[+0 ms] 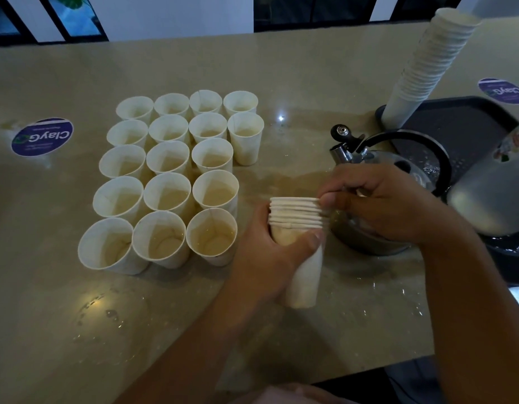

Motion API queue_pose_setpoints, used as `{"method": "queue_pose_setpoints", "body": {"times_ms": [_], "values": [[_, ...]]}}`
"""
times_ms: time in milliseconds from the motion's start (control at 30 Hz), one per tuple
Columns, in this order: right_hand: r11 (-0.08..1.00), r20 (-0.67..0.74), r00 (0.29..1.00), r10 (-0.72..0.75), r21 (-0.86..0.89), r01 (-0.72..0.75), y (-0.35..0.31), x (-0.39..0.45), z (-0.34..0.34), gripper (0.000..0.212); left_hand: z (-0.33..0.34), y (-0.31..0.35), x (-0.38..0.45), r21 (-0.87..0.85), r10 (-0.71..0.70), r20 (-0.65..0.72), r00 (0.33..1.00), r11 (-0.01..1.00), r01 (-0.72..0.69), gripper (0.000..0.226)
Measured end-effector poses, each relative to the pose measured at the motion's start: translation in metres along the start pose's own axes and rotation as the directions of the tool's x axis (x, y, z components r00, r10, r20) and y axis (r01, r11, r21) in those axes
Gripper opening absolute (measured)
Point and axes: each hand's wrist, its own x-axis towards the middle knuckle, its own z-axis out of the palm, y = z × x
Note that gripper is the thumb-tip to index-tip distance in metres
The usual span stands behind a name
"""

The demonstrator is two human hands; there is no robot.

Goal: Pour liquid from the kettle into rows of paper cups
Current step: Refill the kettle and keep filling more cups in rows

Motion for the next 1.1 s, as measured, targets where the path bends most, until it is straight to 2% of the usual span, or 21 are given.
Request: {"method": "queue_pose_setpoints", "body": {"times_ms": [167,267,367,500,567,667,733,800,967,1033,1100], "values": [[0.999,-0.029,0.999,-0.029,0.033,0.030,0.008,-0.004,0.001,0.008,-0.008,-0.003,-0.003,0.061,0.014,0.067,0.998,0.998,-0.018,0.049],[0.994,-0.197,0.980,0.024,0.109,-0.003,0.004,-0.006,-0.011,0.005,-0.008,-0.005,-0.008,0.131,0.008,0.133,0.991,0.991,-0.025,0.056],[0.998,-0.394,0.919,-0.030,0.042,0.051,-0.003,-0.003,-0.024,0.004,-0.007,-0.012,-0.015,0.161,0.017,0.159,0.987,0.986,-0.043,0.067],[0.998,-0.477,0.878,-0.045,0.019,0.061,-0.010,0.007,-0.026,0.001,-0.009,-0.014,-0.020,0.217,0.045,0.188,0.981,0.972,-0.086,0.079],[0.999,-0.436,0.900,-0.024,-0.030,0.012,-0.008,0.015,-0.021,0.005,-0.010,-0.015,-0.021,0.256,0.061,0.197,0.979,0.960,-0.111,0.081],[0.968,-0.234,0.972,0.029,-0.235,-0.085,0.003,0.028,-0.005,0.017,-0.011,-0.018,-0.021,0.322,0.088,0.193,0.977,0.935,-0.148,0.084],[0.934,-0.081,0.995,0.053,-0.349,-0.078,0.013,0.036,0.013,0.019,-0.011,-0.020,-0.021,0.348,0.093,0.203,0.975,0.924,-0.160,0.084],[0.923,0.004,0.998,0.070,-0.380,-0.063,0.021,0.040,0.028,0.019,-0.011,-0.019,-0.022,0.379,0.097,0.216,0.972,0.909,-0.174,0.087],[0.925,0.024,0.995,0.096,-0.371,-0.080,0.021,0.043,0.033,0.022,-0.017,-0.009,-0.025,0.490,0.103,0.238,0.966,0.846,-0.211,0.099],[0.926,0.051,0.988,0.146,-0.359,-0.118,0.015,0.043,0.026,0.032,-0.021,0.001,-0.027,0.523,0.102,0.262,0.960,0.821,-0.230,0.102],[0.930,0.003,0.986,0.167,-0.334,-0.156,0.009,0.039,0.015,0.041,-0.026,0.014,-0.030,0.537,0.109,0.293,0.950,0.803,-0.258,0.103]]}}
